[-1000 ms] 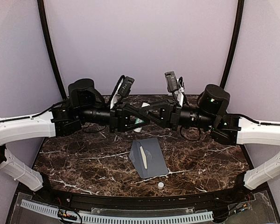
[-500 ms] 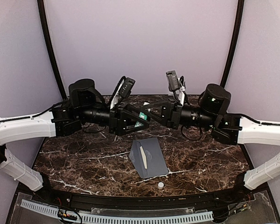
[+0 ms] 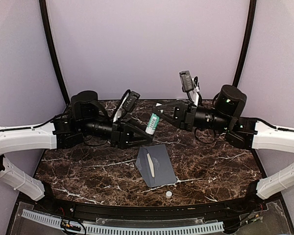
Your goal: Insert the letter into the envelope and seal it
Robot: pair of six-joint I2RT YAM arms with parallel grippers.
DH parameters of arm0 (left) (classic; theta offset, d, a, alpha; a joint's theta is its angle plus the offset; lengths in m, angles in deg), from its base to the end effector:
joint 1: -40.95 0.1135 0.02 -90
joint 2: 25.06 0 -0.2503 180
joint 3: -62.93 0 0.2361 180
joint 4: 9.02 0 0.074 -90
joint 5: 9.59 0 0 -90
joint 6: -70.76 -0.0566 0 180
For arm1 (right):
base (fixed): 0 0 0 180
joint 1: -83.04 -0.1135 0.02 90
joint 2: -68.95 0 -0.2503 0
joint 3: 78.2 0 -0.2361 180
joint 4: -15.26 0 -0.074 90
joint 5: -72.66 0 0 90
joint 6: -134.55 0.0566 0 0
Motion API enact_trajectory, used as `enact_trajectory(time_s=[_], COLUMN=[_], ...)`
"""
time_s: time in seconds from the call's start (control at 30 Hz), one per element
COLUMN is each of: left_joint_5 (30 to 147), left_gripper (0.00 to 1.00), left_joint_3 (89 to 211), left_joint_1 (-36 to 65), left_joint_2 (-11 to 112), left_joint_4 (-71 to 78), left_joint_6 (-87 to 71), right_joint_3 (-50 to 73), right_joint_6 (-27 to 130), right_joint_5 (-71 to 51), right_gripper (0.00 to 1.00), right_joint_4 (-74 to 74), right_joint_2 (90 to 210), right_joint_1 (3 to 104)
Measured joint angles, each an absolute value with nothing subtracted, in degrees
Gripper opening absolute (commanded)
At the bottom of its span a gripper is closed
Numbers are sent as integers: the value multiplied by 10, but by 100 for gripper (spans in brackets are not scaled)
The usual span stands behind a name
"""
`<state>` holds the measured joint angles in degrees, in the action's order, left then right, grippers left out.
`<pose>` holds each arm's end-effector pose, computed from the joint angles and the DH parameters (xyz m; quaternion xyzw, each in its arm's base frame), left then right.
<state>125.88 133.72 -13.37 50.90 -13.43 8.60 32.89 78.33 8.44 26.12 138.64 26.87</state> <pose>0.1469 -0.2738 0.3335 0.4146 0.5769 -0.6330 0.3076 0.1422 0.2565 0.3669 -0.2893 0.5810 0.6295 0.4273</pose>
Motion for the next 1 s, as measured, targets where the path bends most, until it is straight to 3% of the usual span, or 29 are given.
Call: enact_trajectory(time_s=[0.33,0.67,1.0], left_joint_5=[1263,1267,1207], left_gripper=[30,3,0], left_joint_3=[1337,1334,1333], left_joint_1=[-134,-133,-132], left_joint_2=[507,509,511], left_joint_4=[-170,-184,-163], left_joint_6=[105,119,97], right_joint_3=[329,329,323], right_joint_6=[791,792,792], right_joint_5=[115,117,30], right_gripper=[4,0,0], right_joint_4=[258,257,213], right_joint_2=[1386,1386,1385], right_joint_1=[269,269,261])
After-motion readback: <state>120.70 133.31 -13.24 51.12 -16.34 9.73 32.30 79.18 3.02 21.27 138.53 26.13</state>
